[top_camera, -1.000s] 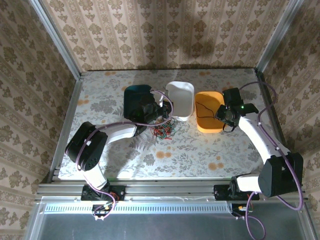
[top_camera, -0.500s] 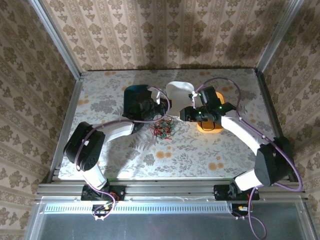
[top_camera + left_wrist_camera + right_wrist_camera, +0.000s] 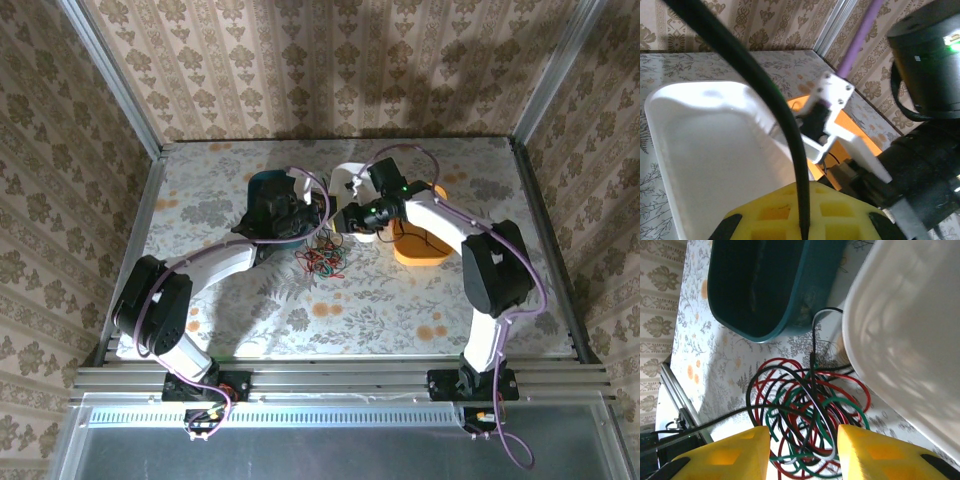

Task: Untangle the cables

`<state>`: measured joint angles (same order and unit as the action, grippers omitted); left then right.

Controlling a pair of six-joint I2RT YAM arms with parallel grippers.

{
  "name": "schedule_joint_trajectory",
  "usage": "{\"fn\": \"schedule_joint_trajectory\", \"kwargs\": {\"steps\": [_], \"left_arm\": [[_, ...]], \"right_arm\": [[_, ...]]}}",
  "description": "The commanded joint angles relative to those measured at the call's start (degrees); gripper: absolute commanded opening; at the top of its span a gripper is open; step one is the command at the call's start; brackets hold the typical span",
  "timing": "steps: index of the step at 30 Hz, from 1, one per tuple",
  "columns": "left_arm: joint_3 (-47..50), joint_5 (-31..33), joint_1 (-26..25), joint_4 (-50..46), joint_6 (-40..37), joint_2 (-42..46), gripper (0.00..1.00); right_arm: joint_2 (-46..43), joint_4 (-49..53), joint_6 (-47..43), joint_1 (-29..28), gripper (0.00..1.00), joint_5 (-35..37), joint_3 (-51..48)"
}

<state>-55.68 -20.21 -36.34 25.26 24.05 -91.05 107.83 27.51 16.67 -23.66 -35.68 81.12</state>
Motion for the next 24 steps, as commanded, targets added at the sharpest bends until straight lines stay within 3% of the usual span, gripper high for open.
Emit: {"fn": "schedule_joint_trajectory", "kwargs": {"steps": [1, 14, 24], "left_arm": [[-0.1, -0.5, -0.3, -0.2, 0.3, 1.1, 0.00], [-0.3, -1.1, -0.4, -1.3, -1.0, 1.5, 0.00], [0.3, -0.9, -0.7, -2.7, -2.2, 2.4, 0.00]], "right_arm": [[3.7, 9.6, -4.1, -1.3, 0.41, -0.7, 4.1], [5.9, 13.6, -6.0, -2.1, 0.40, 4.4, 4.7], [4.6, 11.1, -5.0, -1.3, 0.39, 6.6, 2.1]]}}
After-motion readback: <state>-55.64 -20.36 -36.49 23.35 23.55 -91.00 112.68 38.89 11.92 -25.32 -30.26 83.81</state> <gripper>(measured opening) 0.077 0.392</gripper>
